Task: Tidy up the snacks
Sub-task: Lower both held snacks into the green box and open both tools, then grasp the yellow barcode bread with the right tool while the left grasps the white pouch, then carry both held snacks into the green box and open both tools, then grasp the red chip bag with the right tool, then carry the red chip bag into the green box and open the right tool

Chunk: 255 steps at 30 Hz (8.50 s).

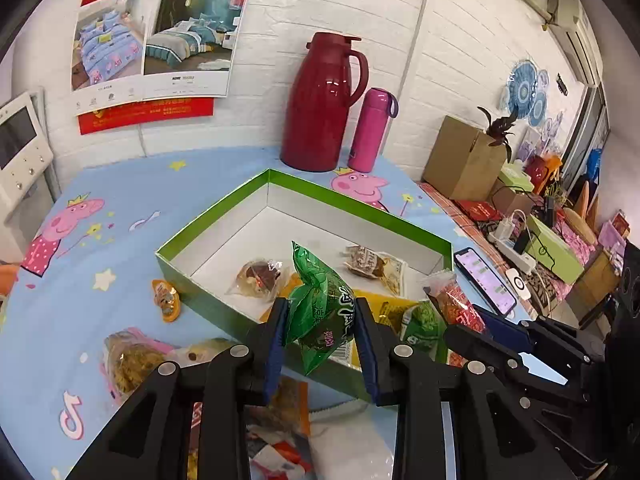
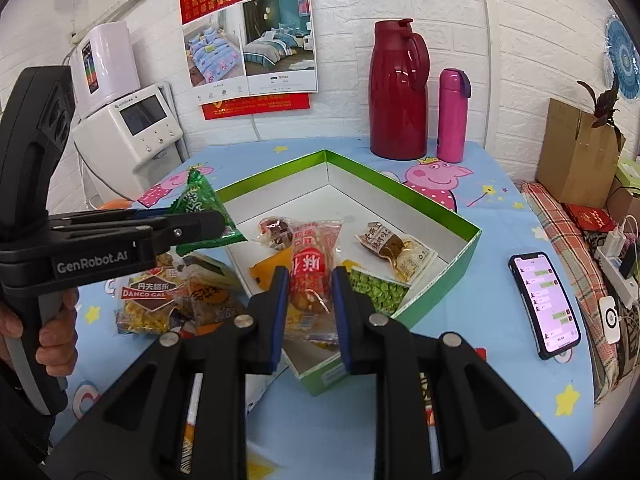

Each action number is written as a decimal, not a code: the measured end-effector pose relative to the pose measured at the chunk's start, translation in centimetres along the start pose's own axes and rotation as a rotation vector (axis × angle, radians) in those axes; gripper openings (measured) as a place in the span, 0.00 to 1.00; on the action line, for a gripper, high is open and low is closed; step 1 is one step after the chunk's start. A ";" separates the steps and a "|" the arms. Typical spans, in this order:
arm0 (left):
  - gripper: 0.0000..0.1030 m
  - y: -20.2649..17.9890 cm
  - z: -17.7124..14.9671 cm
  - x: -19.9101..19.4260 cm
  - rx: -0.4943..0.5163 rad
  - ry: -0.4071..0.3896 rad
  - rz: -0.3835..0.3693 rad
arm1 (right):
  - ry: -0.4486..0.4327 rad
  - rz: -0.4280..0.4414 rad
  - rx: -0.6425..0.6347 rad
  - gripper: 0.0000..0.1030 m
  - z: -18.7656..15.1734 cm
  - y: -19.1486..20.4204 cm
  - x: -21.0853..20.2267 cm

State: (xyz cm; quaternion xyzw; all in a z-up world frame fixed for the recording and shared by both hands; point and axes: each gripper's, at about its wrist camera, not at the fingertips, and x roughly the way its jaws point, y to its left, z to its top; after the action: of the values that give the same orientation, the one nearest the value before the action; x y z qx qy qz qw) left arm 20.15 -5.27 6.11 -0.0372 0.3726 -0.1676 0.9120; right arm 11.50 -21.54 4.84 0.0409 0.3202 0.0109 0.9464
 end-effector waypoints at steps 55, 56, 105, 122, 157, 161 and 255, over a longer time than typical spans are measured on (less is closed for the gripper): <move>0.93 1.0 -12.9 -8.7 -0.051 0.013 -0.018 | 0.023 0.153 -0.004 0.99 -9.1 2.4 -7.9; 0.93 1.4 -13.5 -8.9 -0.062 0.022 -0.022 | 0.059 0.173 -0.013 0.99 -9.5 3.0 -6.9; 0.80 -1.7 -12.5 2.9 0.003 0.224 -0.047 | 0.272 0.115 -0.053 0.48 -16.0 3.5 -5.4; 0.55 -2.4 -10.0 -5.3 0.056 0.080 -0.099 | 0.099 0.078 -0.043 0.41 -10.0 2.9 -7.9; 0.56 4.9 5.6 10.5 -0.144 0.136 0.010 | 0.275 -0.089 -0.004 0.42 5.8 -3.9 14.2; 0.84 5.2 5.5 10.5 -0.135 0.109 0.025 | 0.244 -0.102 -0.054 0.72 6.2 -3.7 13.5; 0.60 -4.9 -14.4 0.1 -0.208 0.292 -0.340 | 0.244 0.365 0.477 0.37 -14.1 -6.4 -5.4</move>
State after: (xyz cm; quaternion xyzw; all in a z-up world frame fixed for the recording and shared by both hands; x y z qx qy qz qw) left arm 8.89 -9.06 -3.34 -0.1685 0.5040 -0.2828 0.7986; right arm -1.44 -27.20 -3.61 0.3166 0.4121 0.1100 0.8472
